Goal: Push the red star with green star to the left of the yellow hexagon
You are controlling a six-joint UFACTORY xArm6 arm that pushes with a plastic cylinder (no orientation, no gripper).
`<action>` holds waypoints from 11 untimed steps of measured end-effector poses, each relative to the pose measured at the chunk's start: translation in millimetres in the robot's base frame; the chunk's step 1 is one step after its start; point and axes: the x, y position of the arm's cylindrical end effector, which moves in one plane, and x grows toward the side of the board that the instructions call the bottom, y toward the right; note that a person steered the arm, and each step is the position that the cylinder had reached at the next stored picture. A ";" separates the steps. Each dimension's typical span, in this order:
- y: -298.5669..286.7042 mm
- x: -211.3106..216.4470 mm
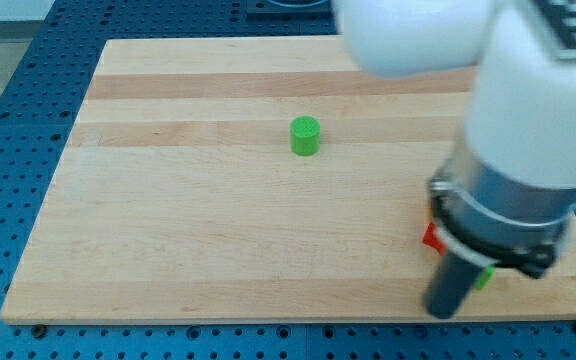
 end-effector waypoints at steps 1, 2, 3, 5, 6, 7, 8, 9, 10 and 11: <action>37.6 1.3; 51.4 0.9; 99.6 -5.2; 54.4 -20.2; 38.4 -23.2; 10.0 -23.1; -0.1 -32.2; -0.1 -38.2; -0.6 -38.6; -0.6 -36.4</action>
